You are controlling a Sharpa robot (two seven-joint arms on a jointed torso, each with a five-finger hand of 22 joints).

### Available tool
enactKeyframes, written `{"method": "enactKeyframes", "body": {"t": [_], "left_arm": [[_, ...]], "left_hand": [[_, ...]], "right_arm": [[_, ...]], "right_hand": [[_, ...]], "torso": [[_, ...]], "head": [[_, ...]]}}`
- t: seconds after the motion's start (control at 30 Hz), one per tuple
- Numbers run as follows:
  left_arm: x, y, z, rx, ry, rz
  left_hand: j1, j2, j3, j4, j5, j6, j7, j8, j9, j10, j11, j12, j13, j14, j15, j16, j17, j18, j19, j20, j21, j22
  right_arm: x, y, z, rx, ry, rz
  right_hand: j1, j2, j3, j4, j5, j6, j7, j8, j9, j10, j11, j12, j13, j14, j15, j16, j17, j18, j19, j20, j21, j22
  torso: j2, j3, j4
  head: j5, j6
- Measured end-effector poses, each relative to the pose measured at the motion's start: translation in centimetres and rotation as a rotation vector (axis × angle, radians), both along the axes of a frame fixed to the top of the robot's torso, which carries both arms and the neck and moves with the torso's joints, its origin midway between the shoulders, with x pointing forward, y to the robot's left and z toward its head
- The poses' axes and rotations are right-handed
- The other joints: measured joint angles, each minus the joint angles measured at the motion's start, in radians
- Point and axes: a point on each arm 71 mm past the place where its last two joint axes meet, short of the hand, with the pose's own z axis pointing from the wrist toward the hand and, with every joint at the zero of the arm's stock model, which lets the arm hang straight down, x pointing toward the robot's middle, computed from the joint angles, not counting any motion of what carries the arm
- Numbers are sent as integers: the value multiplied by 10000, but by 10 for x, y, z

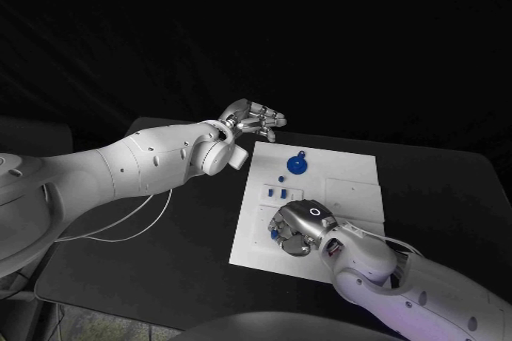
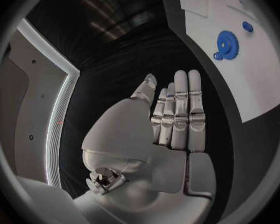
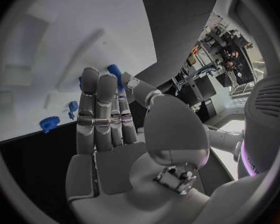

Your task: Assemble the parts on the task board

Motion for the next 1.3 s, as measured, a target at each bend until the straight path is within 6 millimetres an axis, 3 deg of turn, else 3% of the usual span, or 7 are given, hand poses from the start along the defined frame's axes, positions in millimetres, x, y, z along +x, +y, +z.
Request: {"method": "enactKeyframes", "body": {"t": [0.23,0.6,0.83,1.03,1.1,1.17,1.3], "left_arm": [[0,0,0,3,4,5],[0,1,0,7,14,6],[0,2,0,20,22,31],[0,3,0,26,28,43],[0,3,0,28,29,47],[0,4,-1,31,33,55],[0,5,-2,41,56,79]], "left_hand": [[0,0,0,0,0,-35,36,0,0,0,0,0,0,0,0,0,0,0,0,0,0,0],[0,0,0,0,0,-35,35,0,0,0,0,0,0,0,0,0,0,0,0,0,0,0],[0,0,0,0,0,-35,35,0,0,-39,39,0,0,0,0,0,-8,0,0,0,0,0],[0,0,0,0,0,-35,36,0,0,-39,38,0,0,0,0,0,-9,0,0,0,0,0],[0,0,0,0,0,-36,35,0,0,-38,38,0,0,0,0,0,-8,1,0,0,0,0],[0,0,0,0,0,-35,35,0,0,-38,38,0,0,0,0,0,-8,0,0,0,0,0],[0,0,0,0,0,-35,35,0,0,-38,38,0,0,0,0,0,-8,0,0,0,0,0]], "right_arm": [[-1,-1,-3,53,152,-25],[-1,-5,-1,373,169,-177],[-4,-11,5,850,142,-298],[-1,-21,19,1468,138,-528],[4,-27,27,1736,156,-728],[12,-38,36,2056,199,-1073],[30,-66,46,2422,515,-1911]], "right_hand": [[-256,-307,-218,162,1,-437,112,55,-281,-900,280,6,-32,-23,162,0,-1,62,19,93,-132,-192],[-131,-837,-426,457,0,-818,140,18,-374,-1624,468,6,-31,-133,270,0,-20,287,37,258,-294,-374],[153,-1165,-1450,803,0,-1465,113,18,-389,-2612,720,7,-31,-248,468,1,-158,327,32,469,-526,-656],[371,-1195,-1873,1295,0,-1495,111,18,-389,-2621,729,6,-30,-251,470,1,-281,431,18,488,-609,-931],[360,-1042,-1833,1444,0,-1490,116,18,-389,-2260,598,151,-21,-251,470,55,-288,431,18,488,-609,-950],[180,-685,-1673,1605,0,-1291,192,53,-363,-1394,370,435,32,-180,401,56,-288,432,18,488,-575,-950],[-153,-349,-1746,1703,0,-354,-174,369,-27,81,-148,906,259,-124,77,117,-277,405,35,282,-444,-950]], "torso": [[1,1,-2],[4,12,-8],[5,13,-13],[0,13,-18],[-1,13,-19],[-5,12,-19],[-33,15,-24]], "head": [[9,4],[10,21],[-58,82],[-124,153],[-163,180],[-247,213],[-522,324]]}}
